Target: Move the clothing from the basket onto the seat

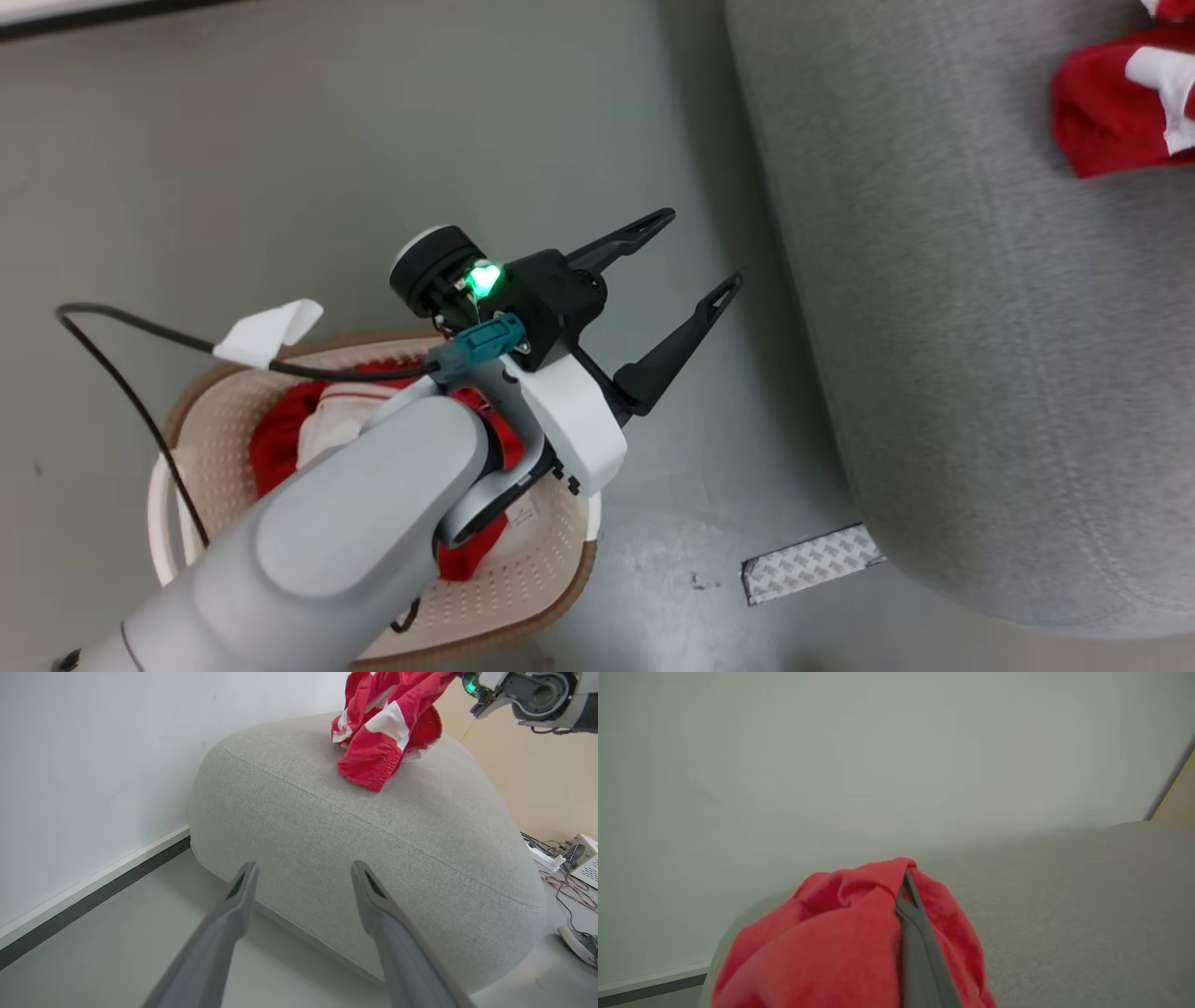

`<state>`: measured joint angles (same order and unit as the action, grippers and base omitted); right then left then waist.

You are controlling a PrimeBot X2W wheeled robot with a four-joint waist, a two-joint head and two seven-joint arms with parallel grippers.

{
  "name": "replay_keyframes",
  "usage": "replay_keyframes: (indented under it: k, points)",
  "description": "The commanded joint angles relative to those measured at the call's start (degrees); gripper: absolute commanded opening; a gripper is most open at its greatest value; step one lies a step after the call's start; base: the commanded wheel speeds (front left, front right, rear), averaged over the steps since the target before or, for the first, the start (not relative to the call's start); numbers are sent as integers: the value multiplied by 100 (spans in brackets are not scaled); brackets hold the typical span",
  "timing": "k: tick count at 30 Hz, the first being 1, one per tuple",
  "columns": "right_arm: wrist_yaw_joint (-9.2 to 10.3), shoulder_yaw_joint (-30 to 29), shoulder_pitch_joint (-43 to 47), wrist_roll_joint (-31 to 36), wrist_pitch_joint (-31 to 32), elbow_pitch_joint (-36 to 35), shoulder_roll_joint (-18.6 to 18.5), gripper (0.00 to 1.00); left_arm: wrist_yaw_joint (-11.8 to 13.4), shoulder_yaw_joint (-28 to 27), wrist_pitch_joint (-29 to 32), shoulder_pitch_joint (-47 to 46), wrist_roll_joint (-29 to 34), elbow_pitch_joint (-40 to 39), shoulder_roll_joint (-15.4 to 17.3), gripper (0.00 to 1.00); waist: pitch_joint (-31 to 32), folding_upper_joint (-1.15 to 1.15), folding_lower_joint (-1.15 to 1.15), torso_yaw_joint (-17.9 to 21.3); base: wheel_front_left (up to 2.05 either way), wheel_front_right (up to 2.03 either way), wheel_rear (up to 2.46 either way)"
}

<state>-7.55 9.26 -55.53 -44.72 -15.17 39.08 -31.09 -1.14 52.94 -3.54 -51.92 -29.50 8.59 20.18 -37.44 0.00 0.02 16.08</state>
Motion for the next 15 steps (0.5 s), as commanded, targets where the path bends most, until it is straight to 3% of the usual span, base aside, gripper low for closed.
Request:
replay_keyframes:
  k: [1,8,13,14,15]
  points:
    - [12,109,-108,-7,26,182,-79,0,0,7,-6,-78,55,-16,24,100,-179,0,-2,-165,0,0,0]
    - [12,856,-317,-99,589,1003,-259,0,15,-27,-99,12,-74,90,9,100,-50,0,-2,-218,0,0,0]
    - [12,1400,-401,-288,1424,1311,-314,39,36,-22,-145,93,-171,148,-14,100,141,0,-2,-181,0,0,0]
    - [12,1489,-416,-324,1549,1338,-333,74,36,-11,-166,119,-183,161,-23,100,189,0,-2,-177,0,0,0]
    - [12,1586,-429,-363,1667,1349,-376,100,33,5,-168,147,-187,176,-32,100,240,0,-2,-175,0,0,0]
